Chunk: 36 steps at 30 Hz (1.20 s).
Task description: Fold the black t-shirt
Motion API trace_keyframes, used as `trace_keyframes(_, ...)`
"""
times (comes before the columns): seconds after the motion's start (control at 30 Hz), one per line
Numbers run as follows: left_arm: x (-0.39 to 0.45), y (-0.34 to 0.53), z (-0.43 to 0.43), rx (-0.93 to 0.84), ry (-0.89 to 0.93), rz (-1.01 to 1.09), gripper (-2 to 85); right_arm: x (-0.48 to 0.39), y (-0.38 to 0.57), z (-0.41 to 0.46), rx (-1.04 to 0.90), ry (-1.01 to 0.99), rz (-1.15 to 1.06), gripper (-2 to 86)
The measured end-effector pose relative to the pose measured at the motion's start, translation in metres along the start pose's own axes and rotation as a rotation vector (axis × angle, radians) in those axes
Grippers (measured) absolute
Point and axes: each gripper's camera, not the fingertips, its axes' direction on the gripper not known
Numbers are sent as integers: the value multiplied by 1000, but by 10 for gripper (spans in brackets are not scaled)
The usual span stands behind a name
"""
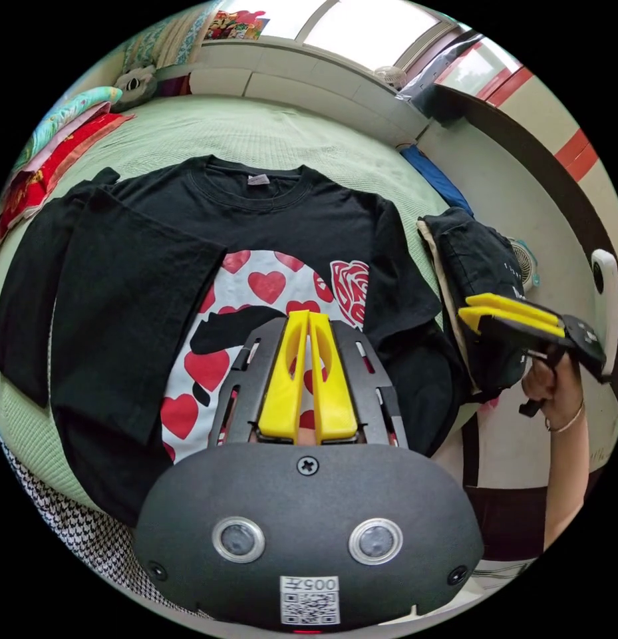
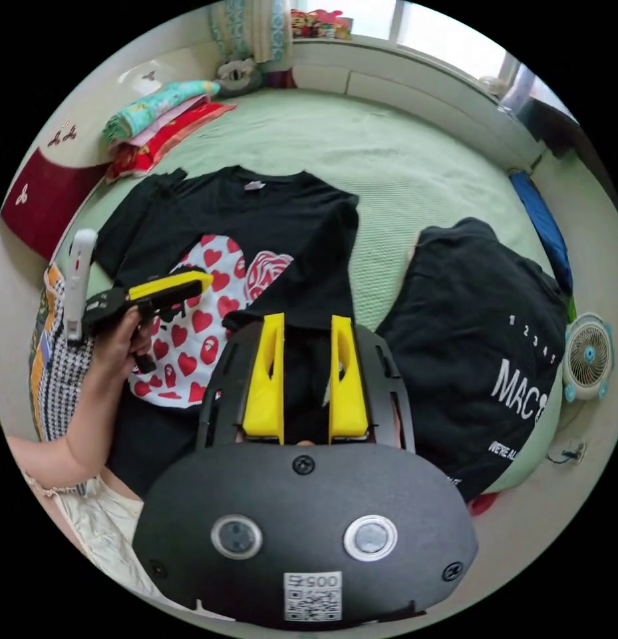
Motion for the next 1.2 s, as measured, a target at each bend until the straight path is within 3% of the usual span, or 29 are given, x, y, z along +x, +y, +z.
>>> trace_keyframes(0.2,-1,-12,5,-4,15,1,-5,43,-52,49,-233,-92,107,124)
trace_keyframes(0.4,0,-21,11,-16,26,20,-5,58,-75,67,-270,-137,166,48)
trace_keyframes(0.57,-3,-28,14,-17,44,13,-5,54,-96,38,-204,-155,174,-13)
trace_keyframes(0.7,-6,-31,16,-18,31,1,-5,24,-134,5,-127,-154,124,-11)
trace_keyframes(0.87,-11,-32,16,-15,26,-18,-5,-39,-185,-34,17,-304,-10,25)
trace_keyframes(1.03,-18,-35,16,-21,33,-32,-6,-42,-185,-17,5,-202,-13,31)
trace_keyframes(1.2,-23,-38,17,-23,62,-45,-6,8,-172,36,-77,-28,164,59)
